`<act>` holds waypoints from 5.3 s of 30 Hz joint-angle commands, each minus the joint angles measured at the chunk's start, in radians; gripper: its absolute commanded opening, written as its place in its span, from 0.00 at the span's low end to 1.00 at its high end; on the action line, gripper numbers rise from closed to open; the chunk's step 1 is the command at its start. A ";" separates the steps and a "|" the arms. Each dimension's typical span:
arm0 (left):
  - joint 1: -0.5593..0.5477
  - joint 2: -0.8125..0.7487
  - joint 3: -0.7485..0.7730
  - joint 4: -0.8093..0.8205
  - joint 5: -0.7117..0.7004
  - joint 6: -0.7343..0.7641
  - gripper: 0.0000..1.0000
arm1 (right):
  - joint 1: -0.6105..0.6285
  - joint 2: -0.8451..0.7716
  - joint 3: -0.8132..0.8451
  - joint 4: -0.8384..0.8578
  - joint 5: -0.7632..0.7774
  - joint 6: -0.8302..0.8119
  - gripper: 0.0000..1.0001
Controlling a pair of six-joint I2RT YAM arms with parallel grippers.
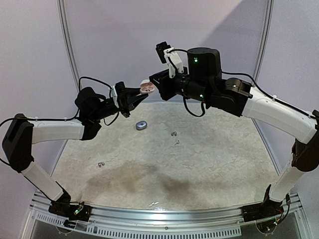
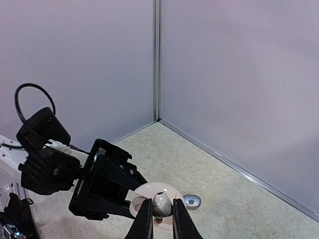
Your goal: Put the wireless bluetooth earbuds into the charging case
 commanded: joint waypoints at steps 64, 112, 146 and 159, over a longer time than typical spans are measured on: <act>0.026 -0.021 0.088 -0.344 0.523 0.022 0.00 | 0.010 0.018 0.164 -0.482 -0.397 -0.606 0.00; 0.034 -0.002 0.092 -0.331 0.425 -0.088 0.00 | 0.008 0.060 0.260 -0.296 -0.408 -0.553 0.35; 0.108 -0.032 0.014 -0.267 0.027 -0.345 0.00 | -0.332 0.576 0.333 -0.860 -0.152 0.662 0.54; 0.108 -0.030 0.006 -0.270 0.044 -0.339 0.00 | -0.345 0.744 0.409 -0.853 -0.120 0.795 0.48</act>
